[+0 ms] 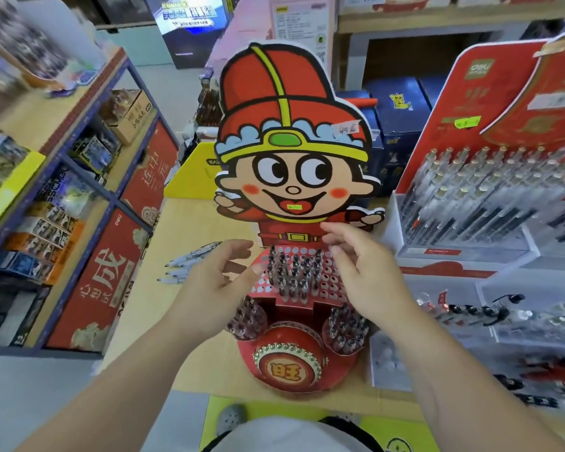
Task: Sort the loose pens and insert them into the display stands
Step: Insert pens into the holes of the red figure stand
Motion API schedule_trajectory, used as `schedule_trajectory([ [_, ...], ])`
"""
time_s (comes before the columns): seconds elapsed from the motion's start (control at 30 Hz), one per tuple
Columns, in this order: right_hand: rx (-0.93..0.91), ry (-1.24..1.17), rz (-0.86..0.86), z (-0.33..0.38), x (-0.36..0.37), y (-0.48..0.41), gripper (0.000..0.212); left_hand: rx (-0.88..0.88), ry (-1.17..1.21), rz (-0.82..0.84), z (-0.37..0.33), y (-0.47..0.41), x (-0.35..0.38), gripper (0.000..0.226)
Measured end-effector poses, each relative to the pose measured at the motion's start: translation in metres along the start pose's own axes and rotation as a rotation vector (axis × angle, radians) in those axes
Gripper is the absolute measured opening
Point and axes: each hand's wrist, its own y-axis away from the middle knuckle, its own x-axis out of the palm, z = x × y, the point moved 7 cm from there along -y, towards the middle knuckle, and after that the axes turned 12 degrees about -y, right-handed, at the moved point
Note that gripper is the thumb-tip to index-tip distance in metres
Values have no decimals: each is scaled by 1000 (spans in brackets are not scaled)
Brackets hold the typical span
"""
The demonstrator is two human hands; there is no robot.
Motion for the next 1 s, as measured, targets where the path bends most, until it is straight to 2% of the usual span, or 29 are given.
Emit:
schedule_trajectory([
  [0.17,-125,118,-228,45,6,5,30,13,-59,-50,52,-7,-38,33],
  [0.3,-172,288,-272,82,56,9,27,59,-148,-41,112,-19,-73,39],
  [0.43,-112,332,-309,103,131,18,22,125,-265,39,173,-33,-114,45],
  [0.6,43,310,-206,114,221,16,29,206,-466,159,219,-50,-143,59],
  [0.73,244,264,-110,95,271,15,31,268,-586,251,234,-60,-142,62],
  [0.87,314,237,-2,56,301,20,28,282,-660,290,237,-67,-140,63],
  [1.0,391,186,9,17,314,15,25,301,-734,316,245,-72,-137,64],
])
